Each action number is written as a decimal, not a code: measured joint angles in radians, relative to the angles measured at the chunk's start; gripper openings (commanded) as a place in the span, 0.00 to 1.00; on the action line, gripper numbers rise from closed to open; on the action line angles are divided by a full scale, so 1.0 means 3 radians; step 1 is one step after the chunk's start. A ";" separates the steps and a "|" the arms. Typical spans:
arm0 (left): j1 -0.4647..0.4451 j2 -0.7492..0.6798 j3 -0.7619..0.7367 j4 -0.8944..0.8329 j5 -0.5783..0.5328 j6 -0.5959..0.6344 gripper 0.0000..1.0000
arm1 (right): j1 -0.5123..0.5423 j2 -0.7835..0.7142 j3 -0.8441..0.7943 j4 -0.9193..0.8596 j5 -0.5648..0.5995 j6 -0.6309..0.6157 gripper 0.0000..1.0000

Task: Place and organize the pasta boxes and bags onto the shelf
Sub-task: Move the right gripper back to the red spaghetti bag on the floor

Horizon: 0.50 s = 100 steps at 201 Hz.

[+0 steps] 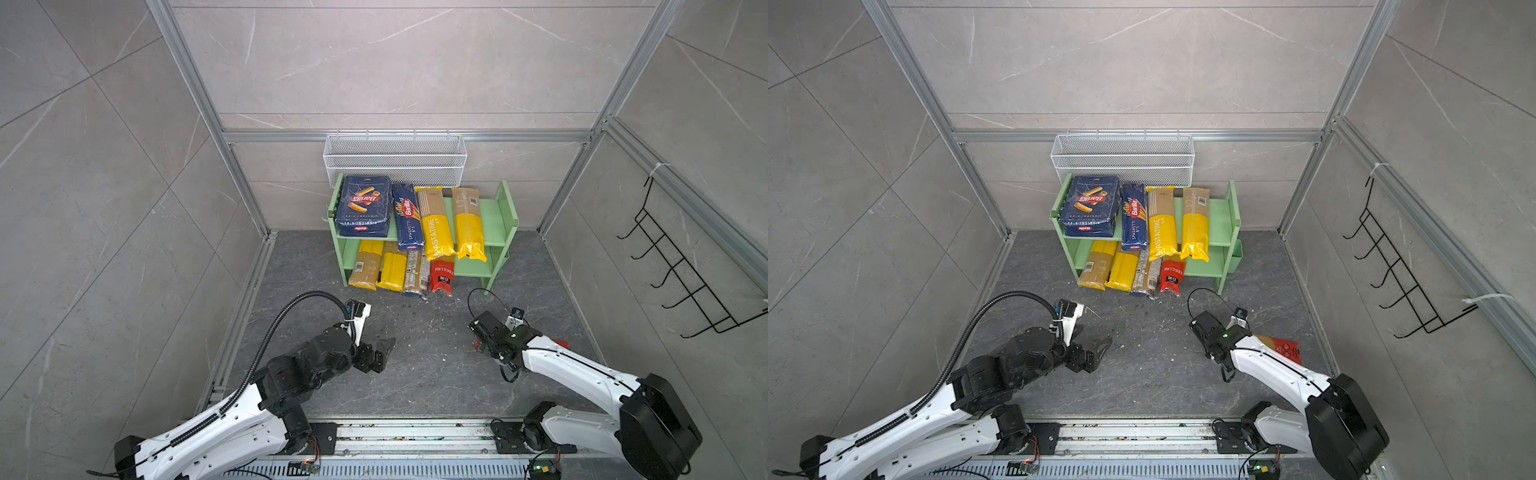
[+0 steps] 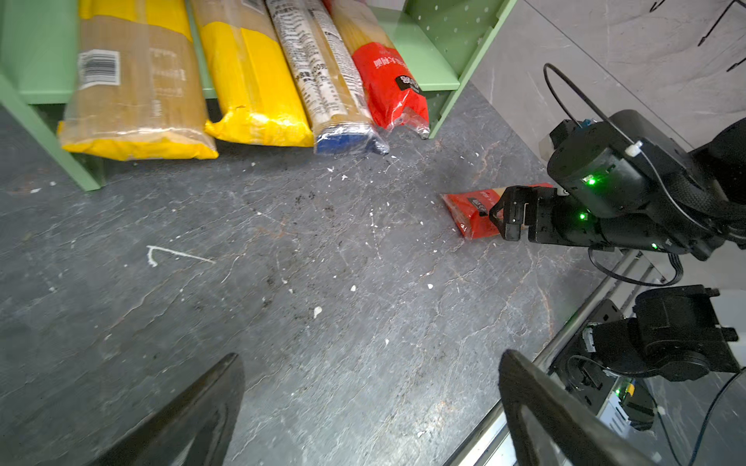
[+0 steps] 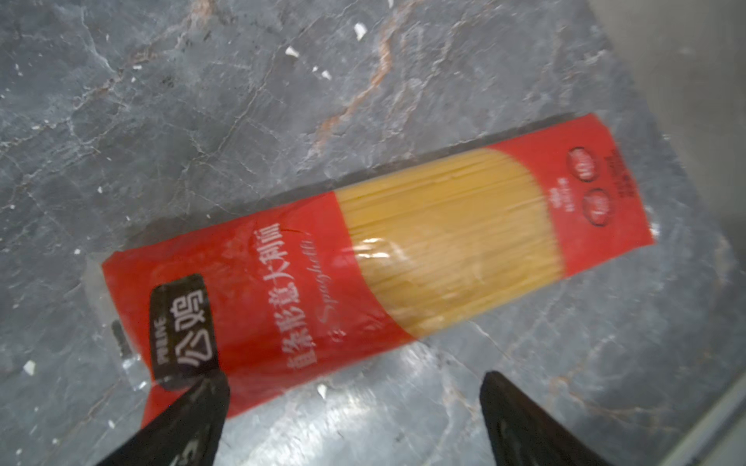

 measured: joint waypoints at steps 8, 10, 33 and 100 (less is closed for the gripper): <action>0.0000 -0.0064 -0.0028 -0.0037 -0.0027 -0.0009 1.00 | 0.0000 0.0136 0.0018 0.0072 -0.0072 -0.0031 0.99; 0.0000 -0.0076 -0.0034 -0.0047 -0.0033 -0.0010 1.00 | 0.0000 0.0177 0.0022 0.0095 -0.0089 -0.0043 0.99; 0.0000 -0.0141 -0.0074 -0.0128 -0.0097 -0.0022 1.00 | -0.0008 0.0511 0.0086 0.0300 -0.0277 -0.0136 0.99; 0.0000 -0.0140 -0.0088 -0.0156 -0.0131 -0.0022 1.00 | 0.0135 0.0682 0.0165 0.0797 -0.0750 -0.0324 0.99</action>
